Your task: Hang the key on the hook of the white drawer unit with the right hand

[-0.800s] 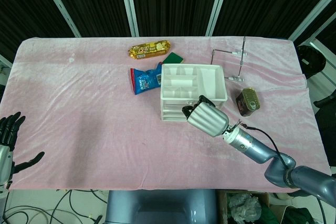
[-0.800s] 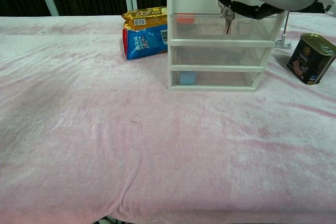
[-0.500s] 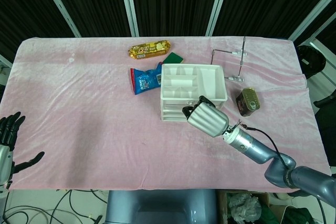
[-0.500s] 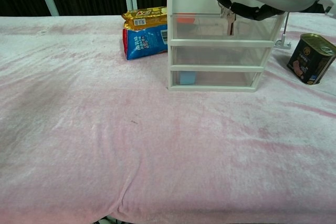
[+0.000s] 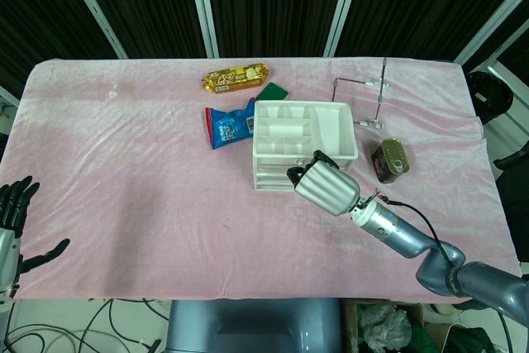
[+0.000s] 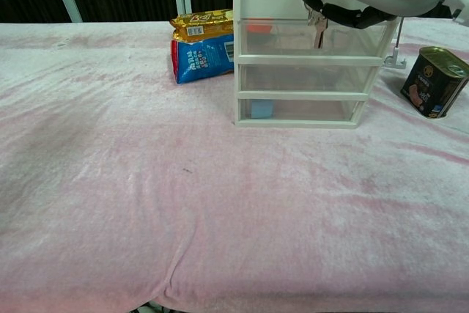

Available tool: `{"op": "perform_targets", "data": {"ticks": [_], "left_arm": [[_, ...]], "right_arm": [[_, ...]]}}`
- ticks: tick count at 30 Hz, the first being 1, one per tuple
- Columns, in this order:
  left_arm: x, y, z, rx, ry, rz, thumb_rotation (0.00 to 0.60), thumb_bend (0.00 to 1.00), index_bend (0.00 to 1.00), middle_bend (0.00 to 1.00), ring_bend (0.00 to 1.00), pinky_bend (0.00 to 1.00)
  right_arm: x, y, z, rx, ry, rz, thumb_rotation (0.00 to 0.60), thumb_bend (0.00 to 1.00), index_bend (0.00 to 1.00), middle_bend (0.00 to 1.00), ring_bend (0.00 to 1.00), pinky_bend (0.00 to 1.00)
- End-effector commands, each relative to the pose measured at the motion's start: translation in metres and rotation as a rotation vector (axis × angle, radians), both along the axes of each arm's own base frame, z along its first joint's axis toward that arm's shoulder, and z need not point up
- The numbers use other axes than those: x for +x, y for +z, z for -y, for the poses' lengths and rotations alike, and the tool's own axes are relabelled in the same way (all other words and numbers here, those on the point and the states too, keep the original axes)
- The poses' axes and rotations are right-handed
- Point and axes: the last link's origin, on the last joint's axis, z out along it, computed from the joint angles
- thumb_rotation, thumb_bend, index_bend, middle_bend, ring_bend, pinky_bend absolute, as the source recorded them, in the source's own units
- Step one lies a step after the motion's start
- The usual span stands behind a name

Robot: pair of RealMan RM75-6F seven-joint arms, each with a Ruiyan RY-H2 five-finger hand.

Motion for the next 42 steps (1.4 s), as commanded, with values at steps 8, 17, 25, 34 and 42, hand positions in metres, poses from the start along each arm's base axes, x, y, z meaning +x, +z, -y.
{"op": "perform_targets", "data": {"ticks": [8,17,25,34,42], "left_arm": [[0.000,0.000,0.000,0.001,0.000,0.001,0.600,0.03,0.04,0.02,0.01,0.02],[0.000,0.001,0.000,0.002,0.001,0.003,0.600,0.03,0.04,0.02,0.01,0.02],[0.000,0.000,0.000,0.000,0.001,0.002,0.600,0.03,0.04,0.02,0.01,0.02],[0.000,0.000,0.000,0.002,0.002,0.004,0.600,0.03,0.04,0.02,0.01,0.01],[0.000,0.000,0.000,0.002,0.004,0.006,0.600,0.03,0.04,0.02,0.01,0.01]], "right_arm": [[-0.001,-0.001,-0.001,0.002,-0.005,0.004,0.600,0.48,0.67,0.95,1.00,0.88],[0.001,-0.003,0.000,-0.002,-0.003,0.010,0.600,0.48,0.67,0.95,1.00,0.88],[0.005,-0.008,-0.001,0.011,0.017,0.006,0.600,0.48,0.67,0.95,1.00,0.88],[0.005,-0.014,-0.003,0.016,0.024,0.006,0.600,0.46,0.67,0.95,1.00,0.88],[0.007,-0.015,0.000,0.001,0.021,0.005,0.600,0.46,0.67,0.95,1.00,0.88]]}}
